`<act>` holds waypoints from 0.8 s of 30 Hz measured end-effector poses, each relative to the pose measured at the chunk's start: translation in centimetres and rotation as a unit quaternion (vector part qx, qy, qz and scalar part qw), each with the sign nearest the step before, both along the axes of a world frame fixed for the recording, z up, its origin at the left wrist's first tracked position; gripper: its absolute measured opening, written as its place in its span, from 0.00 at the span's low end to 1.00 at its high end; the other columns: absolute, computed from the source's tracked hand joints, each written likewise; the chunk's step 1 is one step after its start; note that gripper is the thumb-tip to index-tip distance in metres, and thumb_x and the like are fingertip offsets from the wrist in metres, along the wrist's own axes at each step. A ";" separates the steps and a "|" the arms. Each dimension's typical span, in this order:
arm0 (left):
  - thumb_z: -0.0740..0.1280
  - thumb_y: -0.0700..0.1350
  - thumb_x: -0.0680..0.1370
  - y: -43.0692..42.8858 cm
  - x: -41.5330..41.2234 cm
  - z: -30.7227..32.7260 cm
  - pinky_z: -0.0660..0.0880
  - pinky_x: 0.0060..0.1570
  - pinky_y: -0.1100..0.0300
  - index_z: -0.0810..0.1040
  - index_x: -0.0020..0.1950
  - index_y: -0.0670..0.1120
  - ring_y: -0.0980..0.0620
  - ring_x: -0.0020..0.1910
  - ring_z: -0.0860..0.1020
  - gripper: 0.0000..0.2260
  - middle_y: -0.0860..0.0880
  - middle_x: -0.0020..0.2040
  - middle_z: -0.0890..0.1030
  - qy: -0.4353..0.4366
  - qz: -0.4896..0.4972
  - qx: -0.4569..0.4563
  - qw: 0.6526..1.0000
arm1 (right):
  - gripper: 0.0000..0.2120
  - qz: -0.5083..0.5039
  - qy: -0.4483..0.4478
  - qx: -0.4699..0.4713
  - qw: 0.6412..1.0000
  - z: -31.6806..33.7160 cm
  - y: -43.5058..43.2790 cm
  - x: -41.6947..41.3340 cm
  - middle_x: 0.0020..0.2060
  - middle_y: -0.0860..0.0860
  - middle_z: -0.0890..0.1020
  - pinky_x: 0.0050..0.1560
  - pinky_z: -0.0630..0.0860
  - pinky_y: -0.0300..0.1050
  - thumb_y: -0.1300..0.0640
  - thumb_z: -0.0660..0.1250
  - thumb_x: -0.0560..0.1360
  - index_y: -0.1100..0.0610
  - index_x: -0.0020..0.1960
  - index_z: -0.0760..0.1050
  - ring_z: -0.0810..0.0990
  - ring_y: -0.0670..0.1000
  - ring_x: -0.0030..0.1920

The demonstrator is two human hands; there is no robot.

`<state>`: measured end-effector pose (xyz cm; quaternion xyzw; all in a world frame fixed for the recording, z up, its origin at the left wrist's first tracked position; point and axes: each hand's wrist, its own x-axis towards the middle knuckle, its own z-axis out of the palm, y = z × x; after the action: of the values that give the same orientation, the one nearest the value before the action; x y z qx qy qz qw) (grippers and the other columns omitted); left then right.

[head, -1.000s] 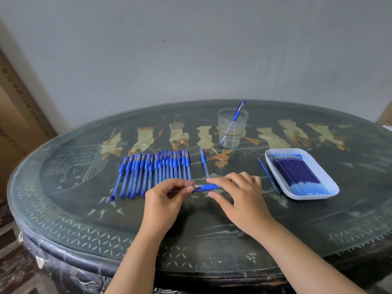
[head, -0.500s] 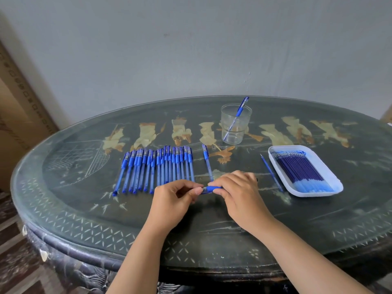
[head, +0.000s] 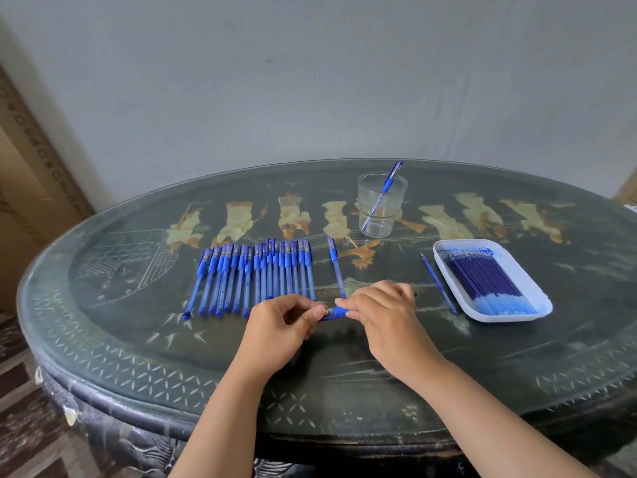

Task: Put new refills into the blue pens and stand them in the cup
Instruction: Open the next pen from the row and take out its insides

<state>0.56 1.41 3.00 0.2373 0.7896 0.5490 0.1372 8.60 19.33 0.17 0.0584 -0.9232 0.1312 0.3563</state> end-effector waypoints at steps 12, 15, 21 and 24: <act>0.71 0.44 0.76 -0.4 0.0 -0.3 0.76 0.40 0.67 0.84 0.44 0.50 0.60 0.35 0.79 0.03 0.52 0.38 0.84 0.032 0.027 0.017 0.999 | 0.06 -0.081 0.047 -0.067 0.993 -0.2 1.3 0.0 0.43 0.41 0.79 0.44 0.61 0.45 0.63 0.67 0.73 0.54 0.45 0.79 0.77 0.51 0.42; 0.76 0.42 0.72 -0.2 0.2 -0.5 0.74 0.43 0.72 0.85 0.45 0.52 0.61 0.41 0.81 0.05 0.59 0.40 0.84 0.095 0.008 -0.002 0.995 | 0.05 -0.090 0.051 -0.062 0.993 -0.1 1.3 0.0 0.43 0.42 0.79 0.44 0.61 0.45 0.63 0.67 0.73 0.54 0.45 0.79 0.77 0.51 0.42; 0.78 0.46 0.70 0.0 0.0 -1.0 0.74 0.48 0.70 0.84 0.46 0.59 0.61 0.47 0.78 0.09 0.59 0.45 0.81 0.192 -0.023 -0.075 0.978 | 0.06 -0.078 0.052 -0.077 0.993 -0.4 1.4 0.0 0.44 0.41 0.80 0.46 0.62 0.44 0.63 0.68 0.72 0.54 0.46 0.78 0.77 0.51 0.43; 0.78 0.47 0.70 -0.1 -0.1 -1.0 0.74 0.48 0.71 0.83 0.46 0.60 0.62 0.48 0.77 0.10 0.59 0.45 0.81 0.188 -0.021 -0.077 0.979 | 0.08 -0.064 0.046 -0.088 0.993 -0.5 1.3 0.0 0.44 0.42 0.80 0.47 0.64 0.46 0.63 0.69 0.72 0.52 0.48 0.77 0.78 0.50 0.44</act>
<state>0.48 1.31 1.99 0.3418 0.8358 0.4295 0.0158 8.64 20.66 -0.37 -0.0268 -0.8924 0.1861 0.4102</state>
